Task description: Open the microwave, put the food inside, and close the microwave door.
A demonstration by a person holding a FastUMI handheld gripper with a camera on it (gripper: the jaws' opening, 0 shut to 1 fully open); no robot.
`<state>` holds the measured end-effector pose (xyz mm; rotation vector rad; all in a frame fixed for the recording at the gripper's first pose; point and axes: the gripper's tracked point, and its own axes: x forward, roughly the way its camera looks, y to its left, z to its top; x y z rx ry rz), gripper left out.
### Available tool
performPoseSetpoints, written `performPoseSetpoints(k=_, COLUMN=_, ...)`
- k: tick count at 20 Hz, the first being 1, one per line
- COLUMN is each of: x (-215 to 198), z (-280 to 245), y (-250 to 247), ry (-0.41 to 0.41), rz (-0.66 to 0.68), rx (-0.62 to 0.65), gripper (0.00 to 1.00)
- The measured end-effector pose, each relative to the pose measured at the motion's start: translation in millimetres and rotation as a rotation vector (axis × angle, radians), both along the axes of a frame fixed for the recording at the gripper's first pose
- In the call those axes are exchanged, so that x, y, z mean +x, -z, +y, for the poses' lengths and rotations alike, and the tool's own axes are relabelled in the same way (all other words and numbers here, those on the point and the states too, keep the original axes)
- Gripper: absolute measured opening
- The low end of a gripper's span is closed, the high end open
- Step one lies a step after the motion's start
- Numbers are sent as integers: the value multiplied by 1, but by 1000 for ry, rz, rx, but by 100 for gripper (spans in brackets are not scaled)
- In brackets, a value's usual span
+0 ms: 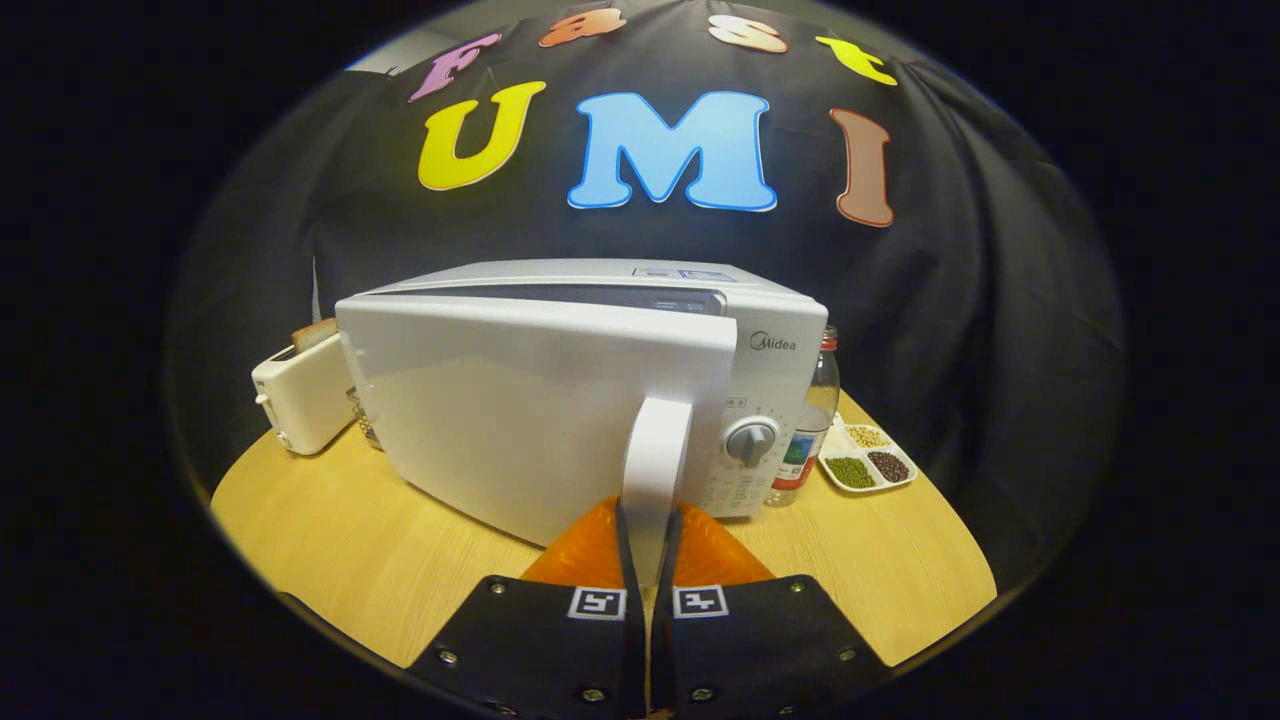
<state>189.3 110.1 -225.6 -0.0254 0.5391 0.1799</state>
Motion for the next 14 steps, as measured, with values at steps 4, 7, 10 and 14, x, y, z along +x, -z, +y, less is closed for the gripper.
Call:
performPoseSetpoints(k=4, x=-41, z=16, y=-5, ry=-34, rz=8, rx=2, gripper=3)
performPoseSetpoints(k=7, x=-72, z=33, y=-8, ry=-50, rz=12, rx=3, gripper=3)
performPoseSetpoints(k=10, x=-98, z=50, y=-12, ry=-64, rz=13, rx=10, gripper=3)
performPoseSetpoints(k=14, x=-129, z=76, y=-16, ry=-85, rz=12, rx=12, gripper=2)
